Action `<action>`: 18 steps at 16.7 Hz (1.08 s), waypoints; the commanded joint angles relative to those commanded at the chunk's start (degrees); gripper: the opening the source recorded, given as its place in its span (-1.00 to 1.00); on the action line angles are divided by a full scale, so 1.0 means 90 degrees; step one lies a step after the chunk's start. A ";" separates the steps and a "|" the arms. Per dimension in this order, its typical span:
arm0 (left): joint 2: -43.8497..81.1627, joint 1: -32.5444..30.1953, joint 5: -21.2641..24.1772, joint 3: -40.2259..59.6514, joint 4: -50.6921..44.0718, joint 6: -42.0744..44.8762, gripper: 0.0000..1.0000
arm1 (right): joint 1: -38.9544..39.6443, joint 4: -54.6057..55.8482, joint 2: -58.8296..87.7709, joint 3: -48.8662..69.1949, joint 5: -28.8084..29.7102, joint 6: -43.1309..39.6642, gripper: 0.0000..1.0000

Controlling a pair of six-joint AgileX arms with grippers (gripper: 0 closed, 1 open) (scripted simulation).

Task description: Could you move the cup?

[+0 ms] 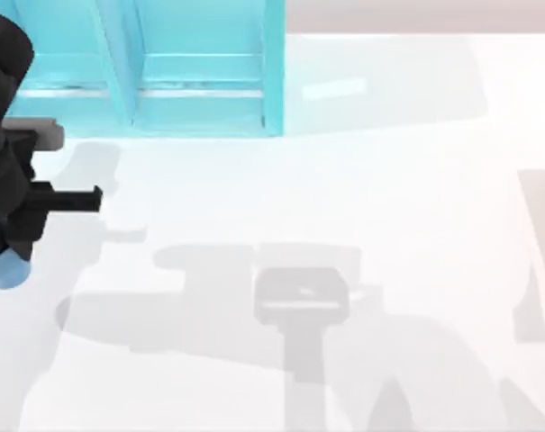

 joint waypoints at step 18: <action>0.0523 0.0202 0.0001 -0.1100 0.1625 0.0210 -0.55 | 0.0000 0.0000 0.0000 0.0000 0.0000 0.0000 1.00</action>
